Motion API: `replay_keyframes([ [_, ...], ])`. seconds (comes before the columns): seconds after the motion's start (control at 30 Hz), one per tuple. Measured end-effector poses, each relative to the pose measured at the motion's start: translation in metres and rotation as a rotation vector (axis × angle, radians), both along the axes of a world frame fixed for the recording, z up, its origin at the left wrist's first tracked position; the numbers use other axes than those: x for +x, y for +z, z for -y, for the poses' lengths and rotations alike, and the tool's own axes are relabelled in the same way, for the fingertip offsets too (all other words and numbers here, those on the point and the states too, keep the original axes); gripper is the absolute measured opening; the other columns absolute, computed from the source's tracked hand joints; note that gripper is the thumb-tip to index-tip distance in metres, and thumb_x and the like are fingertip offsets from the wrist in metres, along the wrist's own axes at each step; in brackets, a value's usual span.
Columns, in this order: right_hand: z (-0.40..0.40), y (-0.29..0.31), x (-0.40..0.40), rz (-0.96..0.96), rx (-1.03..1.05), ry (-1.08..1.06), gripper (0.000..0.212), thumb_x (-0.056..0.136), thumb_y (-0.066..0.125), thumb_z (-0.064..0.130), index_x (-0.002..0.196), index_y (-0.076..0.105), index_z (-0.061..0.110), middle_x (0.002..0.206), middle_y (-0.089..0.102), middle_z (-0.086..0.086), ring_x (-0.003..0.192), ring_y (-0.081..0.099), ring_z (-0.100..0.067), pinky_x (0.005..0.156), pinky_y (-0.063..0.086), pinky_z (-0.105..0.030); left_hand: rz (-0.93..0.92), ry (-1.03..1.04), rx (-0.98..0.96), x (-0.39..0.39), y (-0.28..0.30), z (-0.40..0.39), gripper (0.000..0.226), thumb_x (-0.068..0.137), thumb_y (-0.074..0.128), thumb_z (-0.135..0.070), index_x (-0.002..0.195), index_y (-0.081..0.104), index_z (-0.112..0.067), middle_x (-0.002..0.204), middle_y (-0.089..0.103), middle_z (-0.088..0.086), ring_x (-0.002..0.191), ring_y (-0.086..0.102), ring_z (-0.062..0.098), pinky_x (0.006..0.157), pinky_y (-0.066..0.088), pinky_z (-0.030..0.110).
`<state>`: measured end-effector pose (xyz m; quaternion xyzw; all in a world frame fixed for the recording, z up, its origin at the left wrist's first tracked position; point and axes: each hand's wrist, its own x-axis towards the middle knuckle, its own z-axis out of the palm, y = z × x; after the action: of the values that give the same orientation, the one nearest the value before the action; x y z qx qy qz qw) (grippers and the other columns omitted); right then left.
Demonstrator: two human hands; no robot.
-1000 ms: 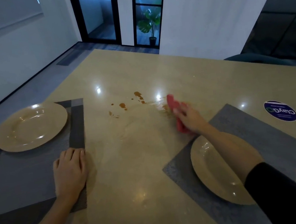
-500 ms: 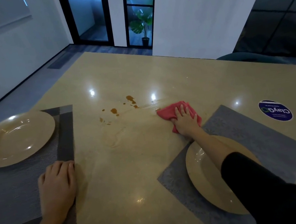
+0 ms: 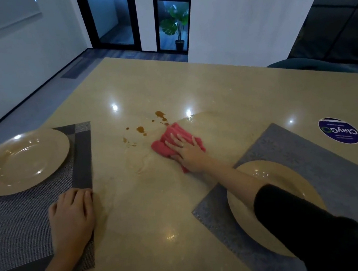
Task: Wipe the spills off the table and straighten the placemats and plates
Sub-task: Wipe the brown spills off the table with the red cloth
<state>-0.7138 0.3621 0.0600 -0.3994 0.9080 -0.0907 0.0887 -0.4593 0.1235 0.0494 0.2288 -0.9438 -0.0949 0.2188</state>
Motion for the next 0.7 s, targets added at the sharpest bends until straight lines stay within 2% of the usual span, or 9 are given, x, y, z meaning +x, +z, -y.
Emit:
replay_keyframes([
  [0.1, -0.036, 0.0, -0.012, 0.005, -0.019, -0.022, 0.049, 0.102, 0.031, 0.034, 0.149, 0.022, 0.029, 0.16, 0.006, 0.001, 0.148, 0.0, -0.017, 0.117, -0.002, -0.053, -0.023, 0.016, 0.004, 0.001, 0.002, -0.002, 0.041, 0.096, 0.027, -0.034, 0.097, 0.062, -0.015, 0.095, 0.058, 0.003, 0.092, 0.051, 0.024, 0.081, 0.031, 0.04],
  [0.2, -0.059, 0.005, -0.06, 0.02, -0.014, -0.241, 0.047, 0.101, 0.035, 0.03, 0.147, 0.029, 0.024, 0.16, 0.012, -0.006, 0.148, 0.007, -0.021, 0.116, 0.011, -0.055, -0.02, 0.015, 0.023, -0.001, 0.006, -0.003, 0.041, 0.096, 0.027, -0.033, 0.096, 0.062, -0.013, 0.096, 0.058, 0.006, 0.092, 0.052, 0.026, 0.082, 0.032, 0.042],
  [0.3, -0.043, 0.006, -0.073, 0.041, 0.024, -0.333, 0.048, 0.101, 0.035, 0.03, 0.148, 0.028, 0.023, 0.16, 0.011, -0.009, 0.148, 0.006, -0.027, 0.116, 0.012, -0.056, 0.011, 0.024, 0.018, -0.001, 0.007, -0.005, 0.039, 0.096, 0.028, -0.031, 0.096, 0.061, -0.012, 0.097, 0.058, 0.008, 0.091, 0.052, 0.027, 0.083, 0.034, 0.043],
  [0.43, -0.003, 0.005, -0.016, 0.017, -0.041, -0.093, 0.046, 0.101, 0.035, 0.027, 0.147, 0.031, 0.023, 0.159, 0.015, -0.007, 0.148, 0.007, -0.024, 0.117, 0.007, -0.054, 0.038, 0.024, 0.037, 0.001, 0.003, -0.003, 0.043, 0.097, 0.024, -0.036, 0.101, 0.061, -0.013, 0.1, 0.056, 0.006, 0.094, 0.051, 0.025, 0.085, 0.035, 0.045],
  [0.5, -0.004, 0.009, 0.009, 0.077, -0.1, 0.038, 0.042, 0.101, 0.037, 0.023, 0.143, 0.039, 0.022, 0.156, 0.027, -0.006, 0.145, 0.02, -0.022, 0.118, 0.015, -0.045, 0.037, 0.026, 0.027, 0.002, 0.003, -0.002, 0.044, 0.098, 0.024, -0.036, 0.102, 0.061, -0.013, 0.1, 0.057, 0.006, 0.094, 0.051, 0.025, 0.086, 0.035, 0.045],
  [0.53, -0.01, 0.015, 0.014, 0.12, -0.146, 0.067, 0.04, 0.1, 0.039, 0.02, 0.139, 0.046, 0.021, 0.151, 0.038, -0.006, 0.14, 0.033, -0.022, 0.114, 0.023, -0.039, 0.036, 0.021, 0.024, 0.001, 0.004, -0.002, 0.044, 0.098, 0.024, -0.036, 0.102, 0.061, -0.013, 0.1, 0.057, 0.007, 0.093, 0.051, 0.025, 0.086, 0.035, 0.045],
  [0.6, -0.03, 0.03, 0.017, 0.244, -0.285, 0.026, 0.033, 0.099, 0.043, 0.019, 0.129, 0.058, 0.02, 0.129, 0.06, -0.006, 0.114, 0.056, -0.02, 0.093, 0.039, -0.027, 0.024, 0.018, 0.032, 0.002, 0.006, -0.003, 0.041, 0.097, 0.026, -0.034, 0.099, 0.062, -0.013, 0.098, 0.057, 0.006, 0.092, 0.051, 0.025, 0.083, 0.033, 0.043],
  [0.63, -0.042, 0.039, 0.013, 0.326, -0.355, -0.061, 0.031, 0.099, 0.044, 0.019, 0.125, 0.061, 0.02, 0.115, 0.066, -0.007, 0.098, 0.059, -0.018, 0.08, 0.041, -0.024, 0.013, 0.019, 0.035, 0.002, 0.007, -0.004, 0.039, 0.097, 0.027, -0.033, 0.097, 0.061, -0.014, 0.097, 0.057, 0.005, 0.091, 0.051, 0.025, 0.082, 0.033, 0.042],
  [0.7, -0.072, 0.056, -0.001, 0.548, -0.54, -0.269, 0.028, 0.099, 0.044, 0.019, 0.12, 0.062, 0.015, 0.092, 0.062, -0.014, 0.076, 0.053, -0.02, 0.064, 0.041, -0.027, -0.004, 0.009, 0.04, 0.003, 0.008, -0.006, 0.039, 0.097, 0.027, -0.032, 0.096, 0.061, -0.013, 0.096, 0.057, 0.005, 0.09, 0.052, 0.024, 0.082, 0.032, 0.042],
])
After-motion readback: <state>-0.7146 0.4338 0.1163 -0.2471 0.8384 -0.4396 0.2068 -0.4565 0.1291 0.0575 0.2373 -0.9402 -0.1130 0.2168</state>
